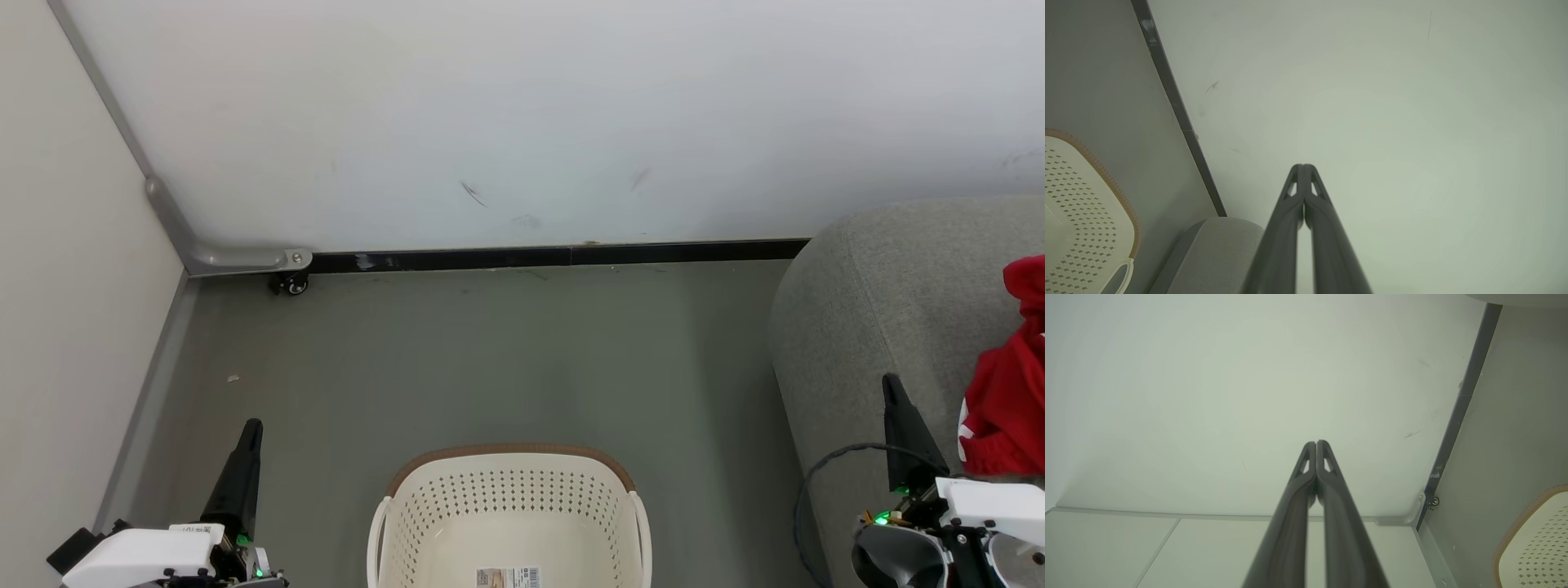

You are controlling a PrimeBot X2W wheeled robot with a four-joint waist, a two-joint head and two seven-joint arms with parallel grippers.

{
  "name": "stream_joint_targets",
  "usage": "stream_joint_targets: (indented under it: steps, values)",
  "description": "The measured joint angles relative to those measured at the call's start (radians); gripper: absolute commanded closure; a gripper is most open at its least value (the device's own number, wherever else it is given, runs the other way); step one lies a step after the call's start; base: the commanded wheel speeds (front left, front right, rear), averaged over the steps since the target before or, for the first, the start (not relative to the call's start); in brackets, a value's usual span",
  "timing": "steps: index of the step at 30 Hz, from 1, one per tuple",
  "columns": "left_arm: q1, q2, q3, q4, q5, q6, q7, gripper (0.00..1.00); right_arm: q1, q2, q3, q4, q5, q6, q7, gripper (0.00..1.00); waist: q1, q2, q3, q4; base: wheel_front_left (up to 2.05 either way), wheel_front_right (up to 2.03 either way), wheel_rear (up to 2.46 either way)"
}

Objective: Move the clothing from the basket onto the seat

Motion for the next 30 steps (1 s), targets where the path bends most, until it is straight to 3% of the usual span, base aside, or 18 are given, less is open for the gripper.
stream_joint_targets:
  steps: [30]
  values:
    - [-0.001, 0.0, 0.0, 0.001, 0.0, -0.001, 0.0, 1.0, -0.012, 0.0, -0.001, -0.001, 0.0, 0.0, 0.003, 1.0, -0.0002, 0.0, 0.0, 0.0, 0.0, 0.0, 0.0]
